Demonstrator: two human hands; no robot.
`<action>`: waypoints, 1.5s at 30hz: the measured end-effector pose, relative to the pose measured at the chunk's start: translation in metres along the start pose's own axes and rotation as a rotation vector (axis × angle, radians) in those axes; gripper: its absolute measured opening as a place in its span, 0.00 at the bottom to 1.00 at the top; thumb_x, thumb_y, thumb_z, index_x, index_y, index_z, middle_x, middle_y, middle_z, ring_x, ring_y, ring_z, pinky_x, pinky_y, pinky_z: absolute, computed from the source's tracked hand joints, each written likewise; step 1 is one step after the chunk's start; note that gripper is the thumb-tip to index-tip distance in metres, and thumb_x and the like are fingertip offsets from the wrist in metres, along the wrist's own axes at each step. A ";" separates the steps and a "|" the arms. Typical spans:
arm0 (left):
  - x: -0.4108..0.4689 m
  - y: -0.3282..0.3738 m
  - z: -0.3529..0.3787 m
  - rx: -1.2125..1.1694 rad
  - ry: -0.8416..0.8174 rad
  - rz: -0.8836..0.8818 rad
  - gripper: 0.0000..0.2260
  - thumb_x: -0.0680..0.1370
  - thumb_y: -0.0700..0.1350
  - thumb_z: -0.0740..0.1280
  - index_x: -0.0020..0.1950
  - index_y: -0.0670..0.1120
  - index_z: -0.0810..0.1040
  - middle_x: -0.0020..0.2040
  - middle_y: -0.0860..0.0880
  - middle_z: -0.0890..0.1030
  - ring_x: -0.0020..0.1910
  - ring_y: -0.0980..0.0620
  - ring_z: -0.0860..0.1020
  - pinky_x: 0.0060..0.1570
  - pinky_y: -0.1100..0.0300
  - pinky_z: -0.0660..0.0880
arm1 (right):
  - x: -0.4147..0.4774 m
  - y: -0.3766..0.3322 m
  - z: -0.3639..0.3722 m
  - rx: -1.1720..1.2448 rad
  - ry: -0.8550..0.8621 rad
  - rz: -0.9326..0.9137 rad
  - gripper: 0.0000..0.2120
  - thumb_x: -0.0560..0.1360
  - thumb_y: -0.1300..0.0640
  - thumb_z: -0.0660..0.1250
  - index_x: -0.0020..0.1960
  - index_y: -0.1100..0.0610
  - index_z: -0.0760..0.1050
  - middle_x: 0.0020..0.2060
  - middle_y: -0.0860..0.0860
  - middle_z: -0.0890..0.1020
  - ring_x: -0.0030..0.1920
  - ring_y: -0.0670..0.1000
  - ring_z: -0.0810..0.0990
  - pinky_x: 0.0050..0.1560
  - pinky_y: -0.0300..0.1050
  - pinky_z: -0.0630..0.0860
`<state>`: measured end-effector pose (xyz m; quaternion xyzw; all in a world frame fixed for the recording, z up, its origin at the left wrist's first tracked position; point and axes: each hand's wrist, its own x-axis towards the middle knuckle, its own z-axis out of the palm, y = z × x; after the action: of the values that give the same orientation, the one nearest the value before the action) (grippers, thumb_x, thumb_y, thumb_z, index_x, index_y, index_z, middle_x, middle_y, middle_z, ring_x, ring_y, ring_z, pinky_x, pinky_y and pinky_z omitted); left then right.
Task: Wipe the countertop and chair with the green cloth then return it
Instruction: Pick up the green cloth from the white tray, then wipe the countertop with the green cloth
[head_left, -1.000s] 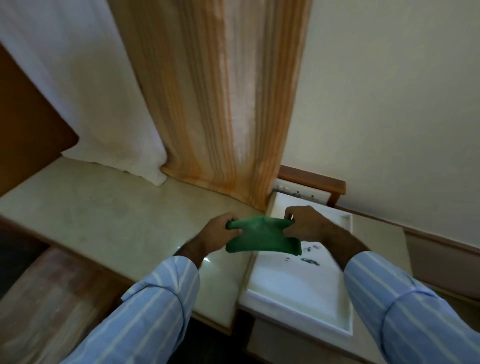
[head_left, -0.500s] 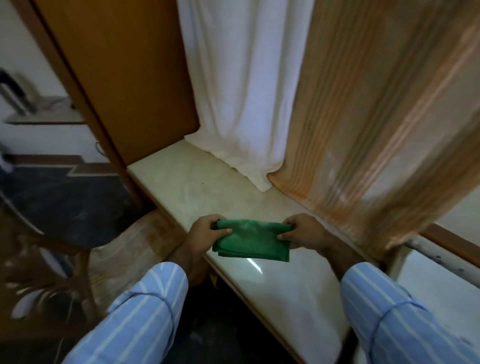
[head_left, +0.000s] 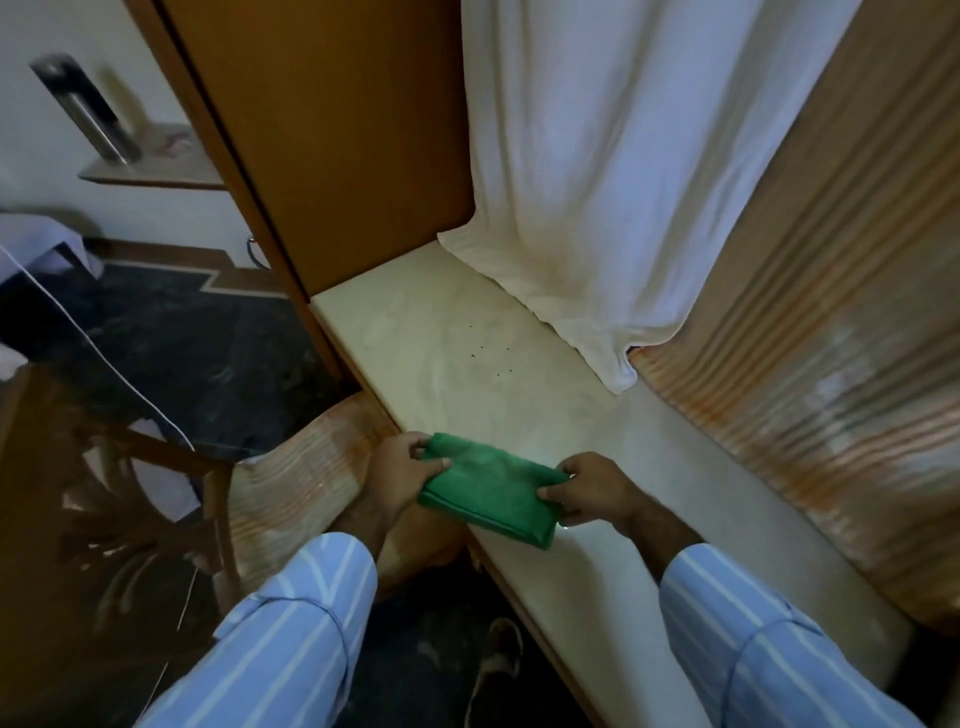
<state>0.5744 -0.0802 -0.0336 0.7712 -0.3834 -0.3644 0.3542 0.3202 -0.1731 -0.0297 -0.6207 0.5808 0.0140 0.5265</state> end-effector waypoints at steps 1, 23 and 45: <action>0.016 0.001 0.004 0.051 0.000 -0.003 0.15 0.71 0.40 0.78 0.56 0.40 0.83 0.50 0.45 0.85 0.48 0.46 0.82 0.49 0.56 0.78 | 0.013 0.001 0.000 0.006 -0.024 0.043 0.11 0.76 0.56 0.77 0.50 0.64 0.83 0.47 0.65 0.88 0.48 0.64 0.90 0.52 0.59 0.88; 0.101 -0.048 0.162 0.822 -0.101 0.355 0.22 0.78 0.43 0.66 0.72 0.39 0.73 0.71 0.39 0.75 0.70 0.40 0.74 0.70 0.45 0.63 | 0.246 0.043 -0.023 -0.728 0.459 -0.471 0.28 0.85 0.44 0.57 0.79 0.60 0.68 0.79 0.60 0.70 0.81 0.61 0.67 0.80 0.62 0.66; 0.381 -0.006 0.078 0.993 0.035 0.325 0.24 0.84 0.49 0.52 0.79 0.43 0.62 0.79 0.45 0.63 0.78 0.44 0.61 0.76 0.42 0.56 | 0.260 0.055 -0.018 -0.861 0.566 -0.480 0.29 0.88 0.44 0.49 0.85 0.56 0.56 0.85 0.54 0.59 0.86 0.53 0.57 0.84 0.56 0.57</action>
<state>0.6786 -0.4220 -0.1868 0.7829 -0.6186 -0.0661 0.0044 0.3537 -0.3564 -0.2203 -0.8736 0.4837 -0.0375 0.0383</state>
